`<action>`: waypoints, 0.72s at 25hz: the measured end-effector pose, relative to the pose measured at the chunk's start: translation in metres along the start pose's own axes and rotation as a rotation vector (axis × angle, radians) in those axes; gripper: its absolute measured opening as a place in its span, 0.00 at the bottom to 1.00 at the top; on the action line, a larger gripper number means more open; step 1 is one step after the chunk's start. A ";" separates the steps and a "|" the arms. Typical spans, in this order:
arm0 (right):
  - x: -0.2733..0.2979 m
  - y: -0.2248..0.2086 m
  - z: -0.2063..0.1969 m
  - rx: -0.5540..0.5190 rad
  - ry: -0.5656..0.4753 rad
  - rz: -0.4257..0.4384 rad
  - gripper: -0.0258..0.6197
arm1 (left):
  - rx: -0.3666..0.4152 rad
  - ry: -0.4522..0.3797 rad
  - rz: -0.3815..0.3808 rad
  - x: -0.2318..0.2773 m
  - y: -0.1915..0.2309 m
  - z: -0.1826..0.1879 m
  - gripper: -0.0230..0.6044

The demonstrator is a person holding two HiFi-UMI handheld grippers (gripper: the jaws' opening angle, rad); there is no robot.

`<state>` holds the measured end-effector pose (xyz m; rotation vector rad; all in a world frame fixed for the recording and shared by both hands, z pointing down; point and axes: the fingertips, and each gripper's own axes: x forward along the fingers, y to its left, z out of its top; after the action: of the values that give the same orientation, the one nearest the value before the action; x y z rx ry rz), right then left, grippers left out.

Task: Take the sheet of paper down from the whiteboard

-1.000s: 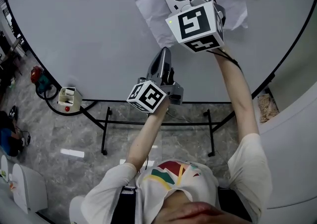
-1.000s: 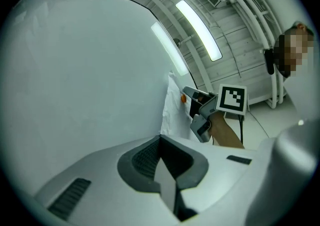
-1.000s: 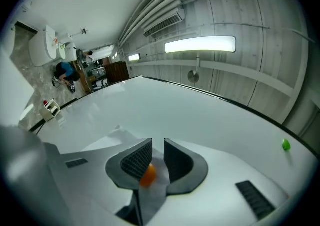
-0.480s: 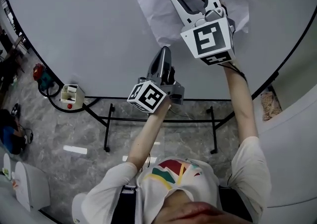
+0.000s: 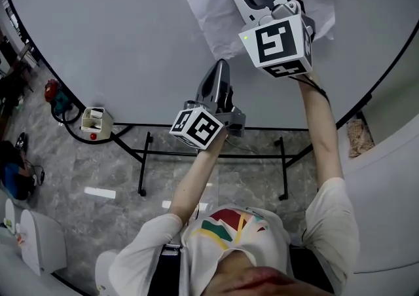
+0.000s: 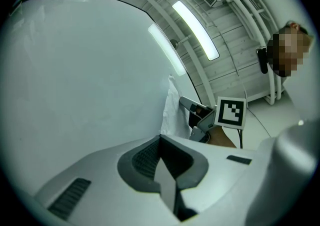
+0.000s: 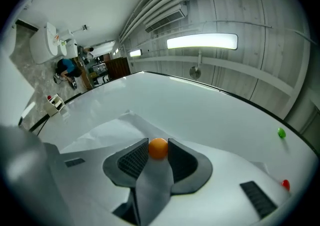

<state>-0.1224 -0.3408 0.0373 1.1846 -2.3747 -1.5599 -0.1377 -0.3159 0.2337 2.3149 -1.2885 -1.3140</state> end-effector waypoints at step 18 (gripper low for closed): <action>-0.002 -0.027 0.007 0.063 -0.047 -0.048 0.24 | 0.022 -0.020 0.034 -0.041 0.025 0.002 0.11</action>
<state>-0.1092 -0.3391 0.0125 1.2387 -2.4598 -1.5548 -0.1635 -0.2993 0.2702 2.2895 -1.3487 -1.3229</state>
